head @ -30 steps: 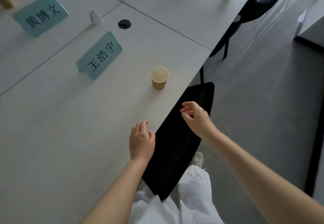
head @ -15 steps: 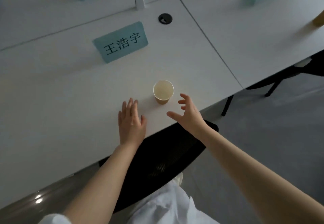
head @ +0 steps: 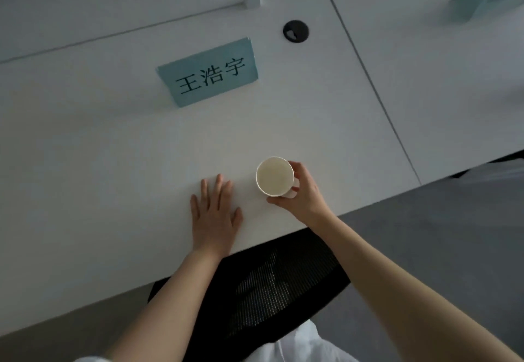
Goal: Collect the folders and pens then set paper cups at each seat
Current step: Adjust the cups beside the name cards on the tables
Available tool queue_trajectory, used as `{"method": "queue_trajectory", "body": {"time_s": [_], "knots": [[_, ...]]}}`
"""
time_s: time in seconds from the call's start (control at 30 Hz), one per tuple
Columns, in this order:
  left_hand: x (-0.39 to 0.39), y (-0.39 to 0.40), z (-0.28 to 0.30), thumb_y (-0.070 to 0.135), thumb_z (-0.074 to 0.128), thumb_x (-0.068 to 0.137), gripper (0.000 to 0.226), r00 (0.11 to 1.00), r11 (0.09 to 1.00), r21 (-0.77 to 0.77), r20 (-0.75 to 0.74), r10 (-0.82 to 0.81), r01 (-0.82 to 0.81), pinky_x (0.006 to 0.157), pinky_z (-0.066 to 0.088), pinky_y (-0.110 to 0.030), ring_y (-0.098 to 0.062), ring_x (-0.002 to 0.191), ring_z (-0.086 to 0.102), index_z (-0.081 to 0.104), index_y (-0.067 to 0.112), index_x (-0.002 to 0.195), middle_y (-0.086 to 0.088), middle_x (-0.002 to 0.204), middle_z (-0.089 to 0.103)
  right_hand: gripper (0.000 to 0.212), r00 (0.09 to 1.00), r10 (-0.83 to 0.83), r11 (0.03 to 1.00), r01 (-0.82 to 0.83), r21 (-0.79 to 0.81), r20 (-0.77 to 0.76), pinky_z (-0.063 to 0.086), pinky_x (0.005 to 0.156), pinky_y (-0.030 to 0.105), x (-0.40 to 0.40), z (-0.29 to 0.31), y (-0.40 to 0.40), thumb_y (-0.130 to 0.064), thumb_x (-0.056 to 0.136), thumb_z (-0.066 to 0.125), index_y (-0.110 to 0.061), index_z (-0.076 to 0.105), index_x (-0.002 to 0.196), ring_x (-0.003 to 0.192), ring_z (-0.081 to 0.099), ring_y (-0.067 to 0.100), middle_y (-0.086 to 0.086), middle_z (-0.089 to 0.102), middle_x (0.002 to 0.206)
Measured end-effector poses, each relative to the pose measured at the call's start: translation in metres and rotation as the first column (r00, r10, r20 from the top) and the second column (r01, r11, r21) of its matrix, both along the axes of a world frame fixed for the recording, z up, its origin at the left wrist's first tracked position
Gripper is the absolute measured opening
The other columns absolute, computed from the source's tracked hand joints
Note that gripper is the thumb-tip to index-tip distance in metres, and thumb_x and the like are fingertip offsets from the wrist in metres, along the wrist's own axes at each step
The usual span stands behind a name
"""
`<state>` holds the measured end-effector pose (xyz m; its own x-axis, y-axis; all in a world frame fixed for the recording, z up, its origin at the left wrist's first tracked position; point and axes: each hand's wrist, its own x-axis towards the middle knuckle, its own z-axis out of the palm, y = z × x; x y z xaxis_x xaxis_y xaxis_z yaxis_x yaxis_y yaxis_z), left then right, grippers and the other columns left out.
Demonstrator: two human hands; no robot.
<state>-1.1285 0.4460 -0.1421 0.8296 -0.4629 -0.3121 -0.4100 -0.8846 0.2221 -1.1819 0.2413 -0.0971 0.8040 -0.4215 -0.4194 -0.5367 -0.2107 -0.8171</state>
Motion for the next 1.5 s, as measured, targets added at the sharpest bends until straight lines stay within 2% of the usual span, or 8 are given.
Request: {"method": "queue_trajectory", "body": {"time_s": [0.1, 0.2, 0.37, 0.5, 1.0, 1.23, 1.37, 1.5], "knots": [[0.012, -0.009, 0.000, 0.043, 0.033, 0.088, 0.064, 0.999, 1.000, -0.026, 0.035, 0.014, -0.013, 0.111, 0.021, -0.062, -0.038, 0.146, 0.022, 0.040, 0.012, 0.144, -0.010, 0.158, 0.031, 0.062, 0.996, -0.092, 0.995, 0.091, 0.050, 0.007, 0.054, 0.090, 0.043, 0.009, 0.000, -0.007, -0.027, 0.061, 0.089, -0.032, 0.051, 0.110, 0.104, 0.063, 0.020, -0.006, 0.063, 0.110], [0.035, -0.030, -0.003, 0.038, 0.035, 0.087, 0.064, 0.997, 0.998, -0.050, 0.062, 0.042, -0.039, 0.111, 0.020, -0.062, -0.036, 0.145, 0.025, 0.041, 0.010, 0.143, -0.012, 0.156, 0.033, 0.057, 0.980, -0.196, 0.980, 0.194, 0.046, 0.043, 0.054, 0.091, 0.037, 0.033, 0.004, -0.022, -0.034, 0.065, 0.086, -0.027, 0.053, 0.110, 0.105, 0.062, 0.009, -0.013, 0.063, 0.107], [0.055, -0.063, -0.009, 0.035, 0.033, 0.088, 0.064, 0.985, 0.990, -0.048, 0.111, 0.135, -0.130, 0.116, 0.014, -0.058, -0.034, 0.147, 0.021, 0.034, 0.017, 0.150, -0.010, 0.159, 0.027, 0.061, 0.975, -0.186, 0.980, 0.194, -0.052, 0.125, 0.054, 0.088, 0.032, 0.088, 0.013, -0.062, -0.027, 0.070, 0.084, -0.015, 0.050, 0.120, 0.106, 0.060, 0.013, -0.002, 0.061, 0.116], [0.049, -0.065, -0.017, 0.029, 0.039, 0.089, 0.063, 0.969, 0.988, -0.080, 0.200, 0.147, -0.133, 0.117, 0.015, -0.058, -0.034, 0.147, 0.021, 0.033, 0.019, 0.151, -0.008, 0.159, 0.029, 0.062, 0.977, -0.155, 0.970, 0.179, -0.162, 0.148, 0.049, 0.080, 0.024, 0.138, 0.009, -0.092, -0.036, 0.073, 0.081, -0.014, 0.049, 0.122, 0.104, 0.060, 0.012, -0.001, 0.061, 0.119], [0.050, -0.068, -0.022, 0.028, 0.051, 0.086, 0.065, 0.936, 0.984, -0.120, 0.311, 0.163, -0.132, 0.116, 0.018, -0.059, -0.036, 0.147, 0.022, 0.038, 0.016, 0.149, -0.011, 0.157, 0.030, 0.066, 0.978, -0.122, 0.975, 0.150, -0.166, 0.171, 0.051, 0.090, 0.036, 0.240, -0.013, -0.103, -0.040, 0.071, 0.079, -0.016, 0.046, 0.123, 0.107, 0.059, 0.016, -0.007, 0.057, 0.110], [0.051, -0.068, -0.021, 0.029, 0.050, 0.086, 0.064, 0.936, 0.982, -0.133, 0.309, 0.170, -0.134, 0.116, 0.017, -0.058, -0.035, 0.147, 0.023, 0.040, 0.017, 0.148, -0.009, 0.157, 0.032, 0.070, 0.988, -0.083, 0.976, 0.107, -0.191, 0.128, 0.047, 0.095, 0.036, 0.233, -0.012, -0.100, -0.037, 0.075, 0.076, -0.014, 0.040, 0.131, 0.114, 0.055, 0.017, 0.000, 0.056, 0.125], [0.050, -0.069, -0.019, 0.031, 0.046, 0.087, 0.063, 0.945, 0.984, -0.121, 0.282, 0.163, -0.134, 0.117, 0.017, -0.058, -0.035, 0.146, 0.024, 0.039, 0.017, 0.148, -0.008, 0.157, 0.032, 0.067, 0.999, -0.019, 0.968, 0.028, -0.251, 0.038, 0.041, 0.105, 0.040, 0.191, -0.011, -0.105, -0.025, 0.083, 0.069, -0.014, 0.034, 0.139, 0.125, 0.047, 0.022, 0.006, 0.049, 0.137], [0.051, -0.070, -0.016, 0.031, 0.041, 0.086, 0.063, 0.962, 0.987, -0.055, 0.221, 0.160, -0.151, 0.116, 0.018, -0.059, -0.037, 0.145, 0.026, 0.040, 0.015, 0.147, -0.011, 0.156, 0.033, 0.063, 1.000, -0.018, 0.970, 0.018, -0.243, 0.001, 0.041, 0.104, 0.040, 0.134, -0.003, -0.111, -0.019, 0.085, 0.065, -0.015, 0.033, 0.140, 0.124, 0.048, 0.023, 0.007, 0.051, 0.135]]}}
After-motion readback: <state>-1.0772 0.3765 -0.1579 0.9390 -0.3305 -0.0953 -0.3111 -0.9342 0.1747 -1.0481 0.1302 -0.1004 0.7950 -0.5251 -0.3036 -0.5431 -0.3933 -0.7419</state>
